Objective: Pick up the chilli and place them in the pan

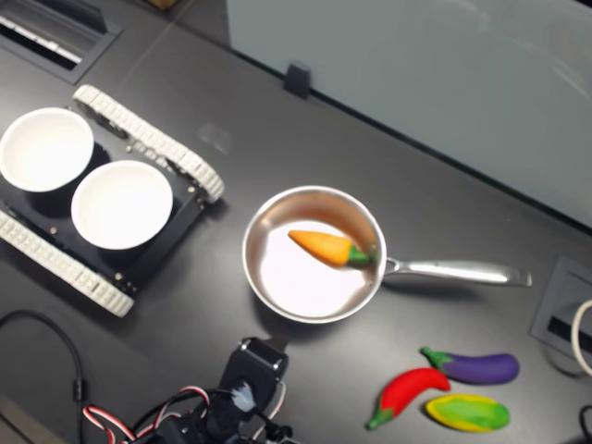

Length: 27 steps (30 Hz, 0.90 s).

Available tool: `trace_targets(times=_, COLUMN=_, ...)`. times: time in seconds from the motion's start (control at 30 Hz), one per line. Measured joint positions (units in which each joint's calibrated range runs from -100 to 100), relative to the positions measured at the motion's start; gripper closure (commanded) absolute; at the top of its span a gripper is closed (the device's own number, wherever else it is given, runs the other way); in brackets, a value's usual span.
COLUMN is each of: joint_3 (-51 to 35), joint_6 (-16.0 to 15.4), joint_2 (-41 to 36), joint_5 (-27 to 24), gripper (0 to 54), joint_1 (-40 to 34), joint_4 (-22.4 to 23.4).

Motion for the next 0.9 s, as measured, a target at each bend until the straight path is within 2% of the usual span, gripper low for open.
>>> trace_targets(times=0.73, joint_3=-25.9, joint_6=0.0, joint_2=17.2, joint_5=2.7, gripper=53.5, joint_1=11.9, joint_4=0.9)
trace_targets(times=0.9, joint_3=-31.7, joint_6=-1.5, joint_2=21.0, joint_5=3.2, gripper=53.5, joint_1=15.3, joint_4=0.9)
